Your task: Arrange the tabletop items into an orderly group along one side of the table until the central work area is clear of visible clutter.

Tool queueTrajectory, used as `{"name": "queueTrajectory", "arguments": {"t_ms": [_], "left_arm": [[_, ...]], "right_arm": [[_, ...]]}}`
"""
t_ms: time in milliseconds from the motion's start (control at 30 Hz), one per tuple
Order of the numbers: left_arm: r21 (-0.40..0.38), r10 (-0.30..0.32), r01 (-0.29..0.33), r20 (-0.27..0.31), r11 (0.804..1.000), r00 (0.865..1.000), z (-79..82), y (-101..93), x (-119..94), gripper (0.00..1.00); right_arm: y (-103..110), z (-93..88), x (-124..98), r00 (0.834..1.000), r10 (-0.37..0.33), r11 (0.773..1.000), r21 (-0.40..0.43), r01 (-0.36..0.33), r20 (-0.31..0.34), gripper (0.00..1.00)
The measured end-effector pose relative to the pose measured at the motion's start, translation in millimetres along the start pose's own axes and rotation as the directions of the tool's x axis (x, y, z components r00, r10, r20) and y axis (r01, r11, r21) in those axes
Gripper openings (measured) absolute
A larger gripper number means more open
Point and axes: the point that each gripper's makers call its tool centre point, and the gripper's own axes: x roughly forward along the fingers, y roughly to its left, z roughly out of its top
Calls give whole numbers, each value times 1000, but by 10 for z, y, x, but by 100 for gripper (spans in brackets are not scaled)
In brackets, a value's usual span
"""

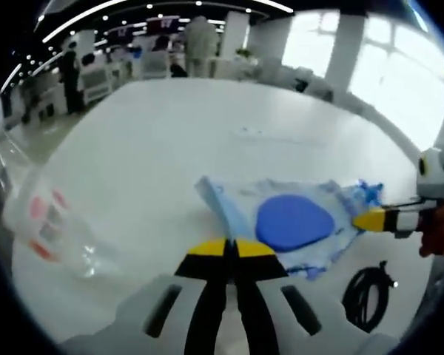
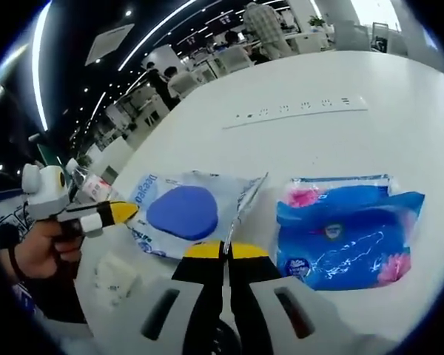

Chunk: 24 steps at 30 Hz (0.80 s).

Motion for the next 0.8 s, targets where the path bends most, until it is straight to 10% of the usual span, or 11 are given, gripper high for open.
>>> {"name": "queueTrajectory", "arguments": {"t_ms": [800], "left_arm": [[-30,-15,13,-46,999,999,-111,26,55,9]], "right_arm": [[-103,-126,49,998,-44,996,78,48,-54,3]]}}
